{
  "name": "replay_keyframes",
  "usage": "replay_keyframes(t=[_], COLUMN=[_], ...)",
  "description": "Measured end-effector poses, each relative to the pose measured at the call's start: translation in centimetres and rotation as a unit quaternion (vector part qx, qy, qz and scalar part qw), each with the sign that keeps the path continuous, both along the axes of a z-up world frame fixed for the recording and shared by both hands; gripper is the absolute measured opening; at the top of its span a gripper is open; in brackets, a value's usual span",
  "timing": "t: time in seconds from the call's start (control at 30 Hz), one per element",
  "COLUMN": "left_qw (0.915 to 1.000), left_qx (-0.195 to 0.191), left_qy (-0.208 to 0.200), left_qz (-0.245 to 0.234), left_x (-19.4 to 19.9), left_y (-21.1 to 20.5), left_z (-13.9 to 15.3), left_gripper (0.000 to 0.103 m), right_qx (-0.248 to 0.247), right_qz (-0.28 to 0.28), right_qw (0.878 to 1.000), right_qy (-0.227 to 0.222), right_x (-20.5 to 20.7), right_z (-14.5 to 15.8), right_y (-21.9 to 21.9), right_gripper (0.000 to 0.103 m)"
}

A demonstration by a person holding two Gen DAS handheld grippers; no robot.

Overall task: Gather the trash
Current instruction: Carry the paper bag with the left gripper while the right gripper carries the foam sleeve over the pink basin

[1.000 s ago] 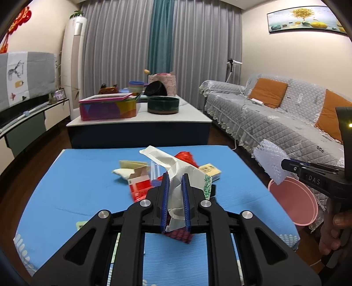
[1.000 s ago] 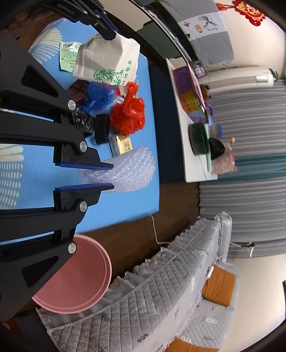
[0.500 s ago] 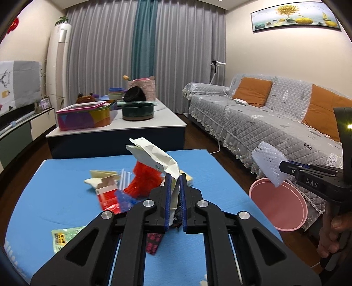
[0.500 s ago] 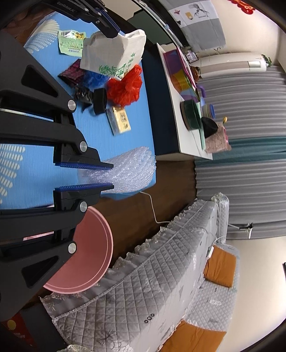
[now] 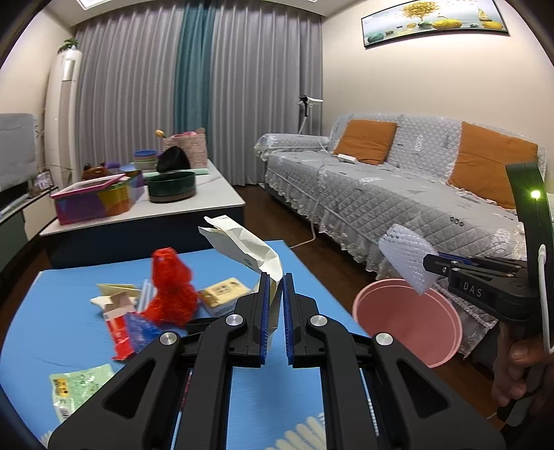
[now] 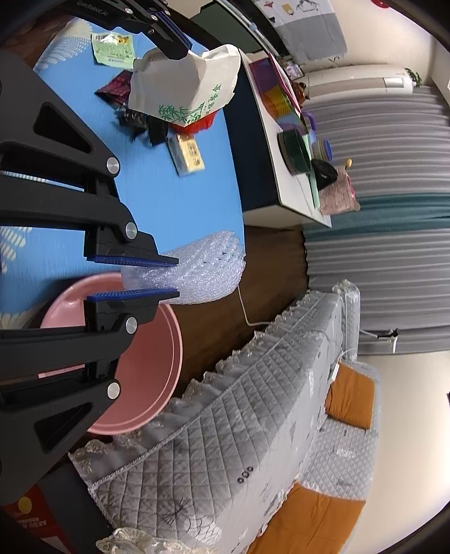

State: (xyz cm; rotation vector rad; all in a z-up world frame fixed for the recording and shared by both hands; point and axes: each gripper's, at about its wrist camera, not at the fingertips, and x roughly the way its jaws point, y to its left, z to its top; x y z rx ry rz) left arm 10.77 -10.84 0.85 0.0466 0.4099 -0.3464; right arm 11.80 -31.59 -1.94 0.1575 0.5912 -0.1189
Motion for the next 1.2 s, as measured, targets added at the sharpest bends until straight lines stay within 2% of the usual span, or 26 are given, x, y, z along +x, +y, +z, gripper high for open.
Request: replay_keyframes(t=[0.2,0.47,0.73,1.1,1.2], left_qw=[0.9996,0.9963,0.9874,0.9787,0.9721], left_qx=[-0.004,-0.004,0.001,0.016,0.008], left_qy=[0.013,0.029,0.057,0.089,0.111], left_qz=[-0.023,-0.08,-0.147,-0.184,-0.206], left_x=[0.3,0.9,2.7,5.6,6.8], left_y=[-2.4,-6.7,-11.6,-15.6,-16.6], left_z=[-0.1,0.3,-1.3,-3.3,-3.7], left_gripper=[0.007,0.007,0.007,0.007,0.008], right_qx=[0.0,0.006,0.02,0.026,0.027], right_qz=[-0.028,-0.064,-0.09,-0.103,-0.104], right_qw=[1.0,0.998,0.996,0.994,0.994], right_qy=[0.001,0.003,0.01,0.021,0.025], right_x=[-0.9,-1.8,-1.8,-1.1,-0.8], right_z=[-0.4,-0.9,-1.7,-2.6,-2.7], right_y=[-2.5,-6.2,-9.2,-11.1,-11.3], right_gripper=[0.013,0.013,0.013,0.013,0.015])
